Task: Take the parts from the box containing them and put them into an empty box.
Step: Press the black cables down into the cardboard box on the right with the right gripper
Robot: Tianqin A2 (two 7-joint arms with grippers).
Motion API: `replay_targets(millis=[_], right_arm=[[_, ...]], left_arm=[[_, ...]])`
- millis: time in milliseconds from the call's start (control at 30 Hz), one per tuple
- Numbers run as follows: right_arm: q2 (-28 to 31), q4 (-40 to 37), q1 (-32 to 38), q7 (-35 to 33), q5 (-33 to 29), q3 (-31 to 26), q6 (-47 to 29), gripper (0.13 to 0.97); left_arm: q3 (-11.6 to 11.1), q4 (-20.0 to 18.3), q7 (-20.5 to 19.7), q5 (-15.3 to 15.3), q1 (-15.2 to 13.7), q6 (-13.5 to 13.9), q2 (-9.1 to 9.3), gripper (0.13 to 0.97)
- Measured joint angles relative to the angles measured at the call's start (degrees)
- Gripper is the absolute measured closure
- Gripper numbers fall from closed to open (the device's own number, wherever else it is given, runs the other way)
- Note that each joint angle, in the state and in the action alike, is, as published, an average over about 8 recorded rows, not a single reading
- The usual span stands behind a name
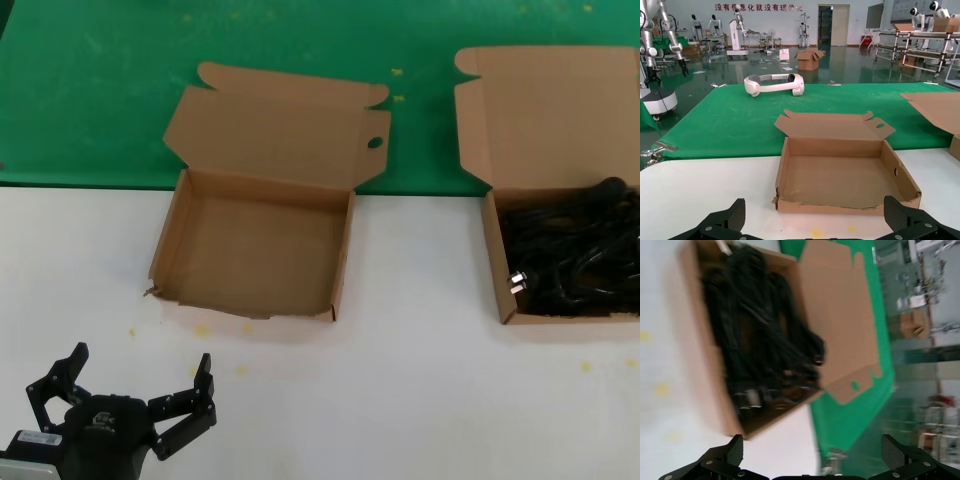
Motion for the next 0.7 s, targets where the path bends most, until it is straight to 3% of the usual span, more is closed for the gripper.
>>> replay_targets(millis=[233,533,700], right_arm=[[-2.6,-4.18,5.69,-1.65,0.03,-0.48,-3.43,0.129],[-4.61,-8.98,9.55,4.37,-0.13,-0.55,-13.01,0.129],[-6.71,-15.07,11.69,10.24,-5.34,-0.55,-21.41,0.129]], left_arm=[[0.0,0.0,0.0,0.0,0.0,0.0,0.0,0.132],[0.0,0.0,0.0,0.01,0.0,0.0,0.0,0.132],[0.0,0.0,0.0,0.01,0.0,0.0,0.0,0.132]])
